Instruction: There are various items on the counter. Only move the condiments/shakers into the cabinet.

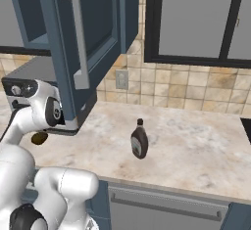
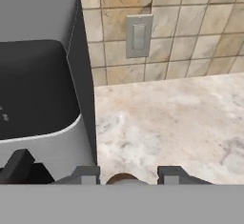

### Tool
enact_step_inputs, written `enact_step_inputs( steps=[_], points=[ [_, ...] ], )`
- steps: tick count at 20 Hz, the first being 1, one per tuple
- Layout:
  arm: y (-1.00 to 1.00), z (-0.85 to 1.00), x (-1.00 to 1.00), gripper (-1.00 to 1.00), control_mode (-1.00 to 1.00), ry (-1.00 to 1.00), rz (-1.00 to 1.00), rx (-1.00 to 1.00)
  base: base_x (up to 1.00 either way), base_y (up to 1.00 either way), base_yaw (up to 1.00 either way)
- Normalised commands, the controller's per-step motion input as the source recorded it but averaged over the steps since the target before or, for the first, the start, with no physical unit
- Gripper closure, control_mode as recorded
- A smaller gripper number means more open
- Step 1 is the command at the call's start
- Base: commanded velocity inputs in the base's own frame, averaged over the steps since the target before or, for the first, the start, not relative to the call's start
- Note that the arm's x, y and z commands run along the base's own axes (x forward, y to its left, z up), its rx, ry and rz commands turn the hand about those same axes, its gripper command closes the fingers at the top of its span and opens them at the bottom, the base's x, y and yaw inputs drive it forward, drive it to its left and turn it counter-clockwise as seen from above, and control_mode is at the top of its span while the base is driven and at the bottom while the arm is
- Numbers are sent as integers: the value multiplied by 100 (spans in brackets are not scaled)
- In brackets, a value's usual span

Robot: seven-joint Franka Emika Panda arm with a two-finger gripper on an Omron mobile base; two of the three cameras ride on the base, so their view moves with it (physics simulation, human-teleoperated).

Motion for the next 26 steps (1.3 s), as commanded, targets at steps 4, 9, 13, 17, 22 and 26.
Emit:
enact_step_inputs(
  steps=[4, 9, 13, 17, 22, 26],
  points=[
    [27, 100, 8, 100, -100, -9, 12, 0, 0, 0, 0],
    [21, 100, 17, 100, -100, -1, 9, 0, 0, 0, 0],
    [0, 100, 6, 100, -100, 0, 8, -5, 0, 0, 0],
    [-14, 100, -1, 100, -100, 2, 2, -14, 0, 0, 0],
    [-25, 90, -4, 100, -100, 12, 8, -11, 0, 0, 0],
    [-38, 46, -27, 100, -100, 1, 27, -5, 0, 0, 0]
  ],
)
